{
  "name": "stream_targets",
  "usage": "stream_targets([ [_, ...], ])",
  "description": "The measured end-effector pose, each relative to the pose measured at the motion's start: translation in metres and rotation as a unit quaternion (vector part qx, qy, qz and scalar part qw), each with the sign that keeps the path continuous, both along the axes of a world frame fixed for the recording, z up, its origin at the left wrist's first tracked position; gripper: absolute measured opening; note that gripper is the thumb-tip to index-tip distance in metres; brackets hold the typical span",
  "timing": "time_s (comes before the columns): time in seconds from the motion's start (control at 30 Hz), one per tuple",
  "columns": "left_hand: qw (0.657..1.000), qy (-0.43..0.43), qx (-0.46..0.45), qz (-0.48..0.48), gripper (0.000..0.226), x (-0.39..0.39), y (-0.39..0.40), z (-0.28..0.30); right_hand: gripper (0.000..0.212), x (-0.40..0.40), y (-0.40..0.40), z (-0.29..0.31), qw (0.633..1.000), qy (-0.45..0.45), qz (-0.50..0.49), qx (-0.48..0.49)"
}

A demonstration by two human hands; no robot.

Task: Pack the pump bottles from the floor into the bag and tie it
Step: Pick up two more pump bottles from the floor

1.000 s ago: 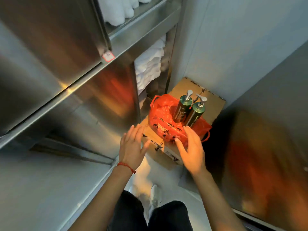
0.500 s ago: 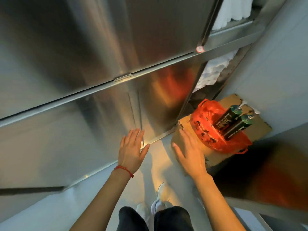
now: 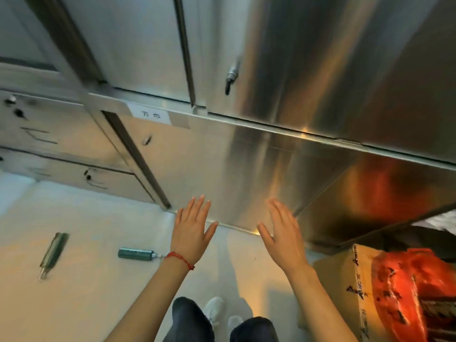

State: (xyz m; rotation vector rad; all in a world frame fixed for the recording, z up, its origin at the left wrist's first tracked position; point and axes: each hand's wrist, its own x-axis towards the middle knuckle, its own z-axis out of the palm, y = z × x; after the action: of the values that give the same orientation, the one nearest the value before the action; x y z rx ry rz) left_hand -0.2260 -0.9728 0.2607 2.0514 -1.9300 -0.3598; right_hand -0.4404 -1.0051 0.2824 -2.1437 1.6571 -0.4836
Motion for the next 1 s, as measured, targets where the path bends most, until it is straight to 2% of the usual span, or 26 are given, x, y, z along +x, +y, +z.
stream_targets([
  [0.23, 0.976, 0.003, 0.019, 0.217, 0.055, 0.054, 0.099, 0.002, 0.052, 0.079, 0.01, -0.006, 0.978, -0.004, 0.206, 0.02],
  [0.47, 0.938, 0.0, 0.03, 0.347, 0.053, 0.109, 0.173, -0.001, 0.054, 0.161, 0.034, -0.01, 0.948, -0.013, 0.315, 0.04],
  [0.67, 0.926, 0.007, 0.025, 0.377, 0.053, 0.169, 0.189, -0.006, 0.054, 0.22, 0.043, -0.021, 0.946, -0.008, 0.32, 0.045],
  [1.0, 0.956, -0.014, 0.07, 0.284, 0.054, 0.305, 0.179, -0.024, 0.055, 0.319, 0.057, -0.043, 0.971, -0.012, 0.222, 0.083],
])
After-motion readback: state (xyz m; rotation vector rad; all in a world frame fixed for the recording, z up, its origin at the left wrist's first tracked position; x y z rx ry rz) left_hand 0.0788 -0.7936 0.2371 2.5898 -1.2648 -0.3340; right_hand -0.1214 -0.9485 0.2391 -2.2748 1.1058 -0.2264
